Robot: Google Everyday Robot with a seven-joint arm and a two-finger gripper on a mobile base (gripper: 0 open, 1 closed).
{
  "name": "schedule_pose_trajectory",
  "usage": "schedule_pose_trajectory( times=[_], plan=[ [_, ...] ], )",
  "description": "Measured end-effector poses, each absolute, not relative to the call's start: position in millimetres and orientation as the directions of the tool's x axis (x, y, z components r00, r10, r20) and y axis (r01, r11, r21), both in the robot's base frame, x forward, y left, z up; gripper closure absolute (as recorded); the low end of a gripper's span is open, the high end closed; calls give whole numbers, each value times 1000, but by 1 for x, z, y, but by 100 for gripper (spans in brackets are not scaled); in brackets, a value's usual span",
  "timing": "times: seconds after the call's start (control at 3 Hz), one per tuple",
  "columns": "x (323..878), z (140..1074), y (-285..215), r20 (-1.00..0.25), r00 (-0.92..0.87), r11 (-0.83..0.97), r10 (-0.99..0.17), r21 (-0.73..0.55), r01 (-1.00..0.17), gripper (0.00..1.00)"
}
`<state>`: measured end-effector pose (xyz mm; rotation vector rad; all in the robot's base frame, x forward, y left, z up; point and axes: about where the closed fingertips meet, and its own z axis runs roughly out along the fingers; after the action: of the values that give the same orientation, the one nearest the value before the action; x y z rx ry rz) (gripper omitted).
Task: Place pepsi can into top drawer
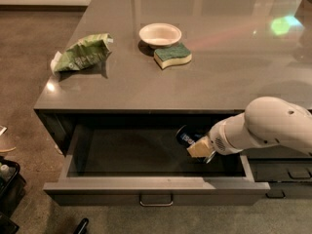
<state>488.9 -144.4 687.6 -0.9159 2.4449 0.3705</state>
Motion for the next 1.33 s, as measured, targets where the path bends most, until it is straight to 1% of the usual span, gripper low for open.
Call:
schedule_pose_trajectory(
  times=[0.33,0.67,1.33],
  plan=[
    [490,678,-148,-534,-668,759,-518,74,-647,100],
    [490,676,-149,-533,-672,764,-514,73,-642,89],
    [490,676,-149,-533,-672,764,-514,73,-642,42]
  ],
)
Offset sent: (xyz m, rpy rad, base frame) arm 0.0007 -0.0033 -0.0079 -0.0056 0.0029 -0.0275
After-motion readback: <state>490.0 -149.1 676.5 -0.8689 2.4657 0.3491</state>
